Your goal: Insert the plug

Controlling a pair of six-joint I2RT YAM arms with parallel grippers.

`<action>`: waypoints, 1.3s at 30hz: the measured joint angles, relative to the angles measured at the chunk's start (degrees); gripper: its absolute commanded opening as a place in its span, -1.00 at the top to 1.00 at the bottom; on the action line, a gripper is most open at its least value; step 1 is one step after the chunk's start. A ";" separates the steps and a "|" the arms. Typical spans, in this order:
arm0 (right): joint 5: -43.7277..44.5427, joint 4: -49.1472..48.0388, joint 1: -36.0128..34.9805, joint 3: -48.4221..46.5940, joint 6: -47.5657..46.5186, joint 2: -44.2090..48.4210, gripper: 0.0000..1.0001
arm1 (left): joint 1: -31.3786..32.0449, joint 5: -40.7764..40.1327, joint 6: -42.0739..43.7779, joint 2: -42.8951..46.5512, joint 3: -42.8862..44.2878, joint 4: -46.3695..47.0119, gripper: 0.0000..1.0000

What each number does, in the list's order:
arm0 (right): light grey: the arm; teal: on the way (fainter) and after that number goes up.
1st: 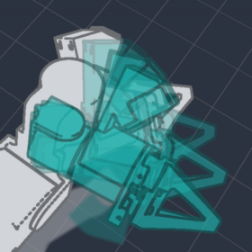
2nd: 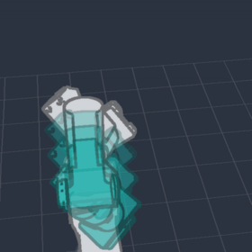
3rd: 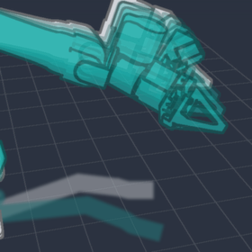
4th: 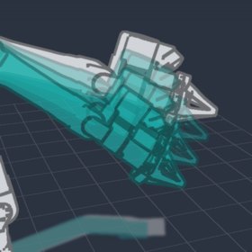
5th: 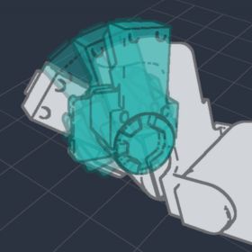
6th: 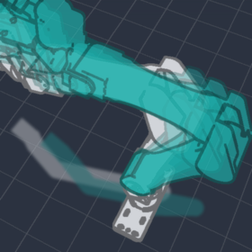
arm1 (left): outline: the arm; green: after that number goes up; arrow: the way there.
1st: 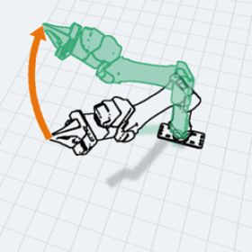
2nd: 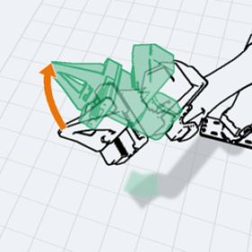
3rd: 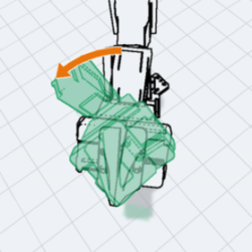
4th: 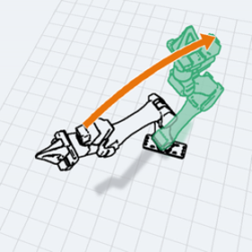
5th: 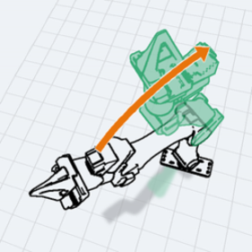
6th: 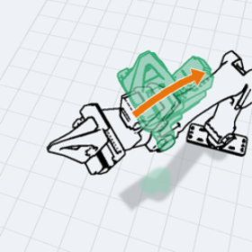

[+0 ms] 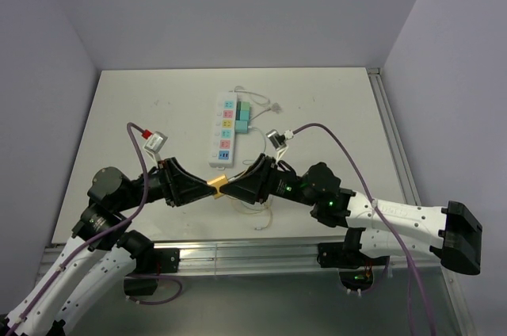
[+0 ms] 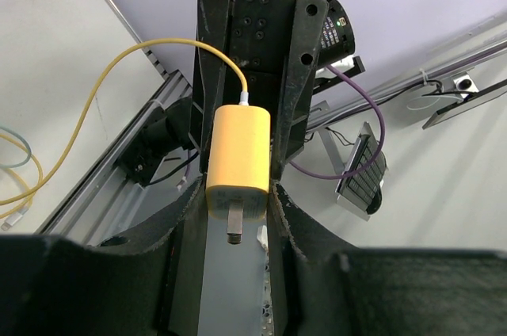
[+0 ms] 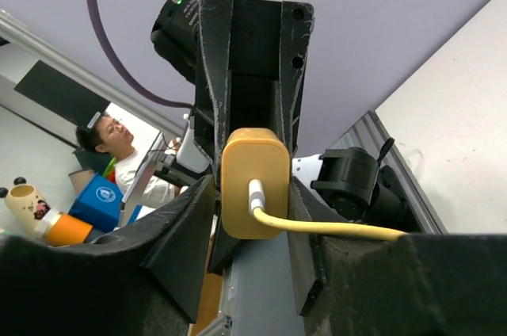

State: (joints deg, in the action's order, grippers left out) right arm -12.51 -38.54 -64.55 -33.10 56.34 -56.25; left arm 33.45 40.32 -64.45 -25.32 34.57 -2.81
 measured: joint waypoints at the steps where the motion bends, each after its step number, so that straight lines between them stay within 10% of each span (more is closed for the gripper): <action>1: 0.15 -0.11 0.07 0.00 0.00 -0.17 0.17 | 0.00 0.02 0.00 0.00 -0.07 0.00 0.99; 4: 0.44 -0.46 0.33 0.00 0.59 -0.90 1.00 | -0.02 0.07 0.02 0.00 -0.13 -0.02 0.99; 8: 0.15 -0.70 0.48 0.00 0.70 -1.22 1.00 | -0.17 -0.28 0.59 0.00 -0.04 -0.76 0.99; 12: 1.25 0.87 0.48 0.15 0.96 -0.59 1.00 | -0.04 -2.51 3.65 -1.51 3.37 -7.28 -0.32; 15: 4.33 4.87 0.48 1.55 0.76 3.19 1.00 | 0.26 -8.90 7.39 -3.74 7.91 -15.87 -0.63; 29: 37.38 48.46 0.85 3.67 4.13 27.39 1.00 | 0.24 -38.16 13.20 -14.01 4.74 -23.67 -0.69; 39: 40.63 54.51 0.85 6.73 3.56 32.63 1.00 | 6.73 -57.07 17.33 -33.77 1.07 -9.53 -0.69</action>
State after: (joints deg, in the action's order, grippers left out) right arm 28.12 15.97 -63.70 -26.37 59.90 -23.62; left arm 40.18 -16.75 -47.11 -59.09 35.64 -12.34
